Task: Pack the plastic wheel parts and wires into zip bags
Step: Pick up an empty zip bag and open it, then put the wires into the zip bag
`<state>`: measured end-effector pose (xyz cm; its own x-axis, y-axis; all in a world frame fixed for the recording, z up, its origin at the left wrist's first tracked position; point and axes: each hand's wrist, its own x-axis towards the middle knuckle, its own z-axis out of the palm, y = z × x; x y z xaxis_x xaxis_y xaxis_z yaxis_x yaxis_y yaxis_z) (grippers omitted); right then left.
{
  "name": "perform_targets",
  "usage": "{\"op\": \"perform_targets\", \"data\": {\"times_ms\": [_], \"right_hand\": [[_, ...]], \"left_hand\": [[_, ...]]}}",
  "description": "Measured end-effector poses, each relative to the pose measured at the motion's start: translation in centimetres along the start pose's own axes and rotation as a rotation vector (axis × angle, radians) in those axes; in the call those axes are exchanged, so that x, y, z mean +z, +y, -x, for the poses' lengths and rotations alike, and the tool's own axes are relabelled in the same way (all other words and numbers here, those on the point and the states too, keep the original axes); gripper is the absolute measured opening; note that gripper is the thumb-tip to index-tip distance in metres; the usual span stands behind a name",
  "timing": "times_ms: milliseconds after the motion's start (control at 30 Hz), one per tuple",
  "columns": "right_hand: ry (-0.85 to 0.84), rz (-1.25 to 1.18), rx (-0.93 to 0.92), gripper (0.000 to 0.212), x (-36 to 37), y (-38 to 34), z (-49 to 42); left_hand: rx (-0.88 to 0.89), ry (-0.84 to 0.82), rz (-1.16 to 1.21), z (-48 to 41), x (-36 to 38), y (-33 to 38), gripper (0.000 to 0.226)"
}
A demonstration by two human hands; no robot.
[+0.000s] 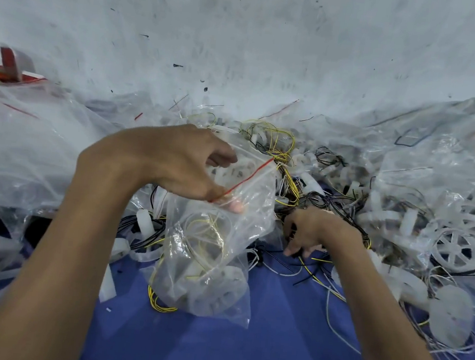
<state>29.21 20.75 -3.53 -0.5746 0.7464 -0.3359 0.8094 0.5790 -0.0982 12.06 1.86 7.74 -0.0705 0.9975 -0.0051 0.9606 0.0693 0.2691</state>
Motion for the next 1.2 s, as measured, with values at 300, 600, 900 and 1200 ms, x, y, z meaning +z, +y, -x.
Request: {"op": "perform_targets", "data": {"times_ms": [300,600,900,1200], "right_hand": [[-0.025,-0.032,-0.139,0.012,-1.5,0.3,0.9],[0.068,-0.426,-0.295,0.020,-3.6,0.6,4.0],[0.336,-0.473,-0.397,0.023,-5.4,0.7,6.2],[0.567,-0.783,-0.644,0.038,-7.1,-1.1,9.5]], "left_hand": [[0.068,-0.035,0.090,-0.4,0.3,-0.2,0.096],[0.078,-0.040,0.117,-0.7,0.4,-0.6,0.091],[0.091,-0.032,0.104,-0.5,0.4,-0.2,0.102],[0.110,0.015,0.085,0.0,0.2,0.6,0.118]]}}
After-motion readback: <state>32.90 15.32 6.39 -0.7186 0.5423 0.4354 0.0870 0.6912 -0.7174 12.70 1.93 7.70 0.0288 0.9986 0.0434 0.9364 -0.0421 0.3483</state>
